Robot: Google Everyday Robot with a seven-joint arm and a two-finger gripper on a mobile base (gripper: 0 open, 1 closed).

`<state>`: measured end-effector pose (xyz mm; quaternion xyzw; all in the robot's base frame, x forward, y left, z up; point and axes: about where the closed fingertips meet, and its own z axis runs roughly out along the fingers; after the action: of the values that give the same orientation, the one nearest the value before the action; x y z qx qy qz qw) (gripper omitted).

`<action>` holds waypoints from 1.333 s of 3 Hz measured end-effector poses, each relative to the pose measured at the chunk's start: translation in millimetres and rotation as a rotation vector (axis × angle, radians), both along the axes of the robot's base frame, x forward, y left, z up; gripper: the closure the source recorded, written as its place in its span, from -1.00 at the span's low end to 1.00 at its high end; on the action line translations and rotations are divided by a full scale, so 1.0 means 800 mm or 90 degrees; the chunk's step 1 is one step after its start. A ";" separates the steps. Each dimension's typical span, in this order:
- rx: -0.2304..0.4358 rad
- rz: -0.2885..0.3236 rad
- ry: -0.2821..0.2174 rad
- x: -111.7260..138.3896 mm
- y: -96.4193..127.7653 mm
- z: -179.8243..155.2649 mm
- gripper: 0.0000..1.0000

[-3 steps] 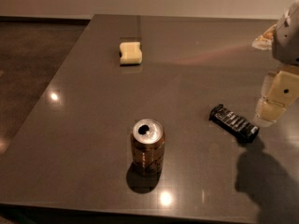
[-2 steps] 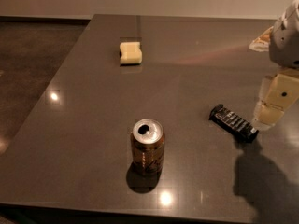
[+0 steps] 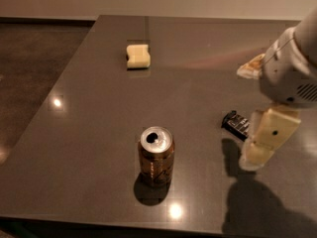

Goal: Move orange can near sponge

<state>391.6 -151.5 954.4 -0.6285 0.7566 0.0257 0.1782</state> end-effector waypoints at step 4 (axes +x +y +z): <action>0.080 0.076 0.021 -0.014 0.190 -0.073 -1.00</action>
Offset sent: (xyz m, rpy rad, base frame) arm -0.0204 0.1343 -0.0493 0.1548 -0.0057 0.0955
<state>380.1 0.2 896.0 -0.6596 0.7174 0.0941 0.2034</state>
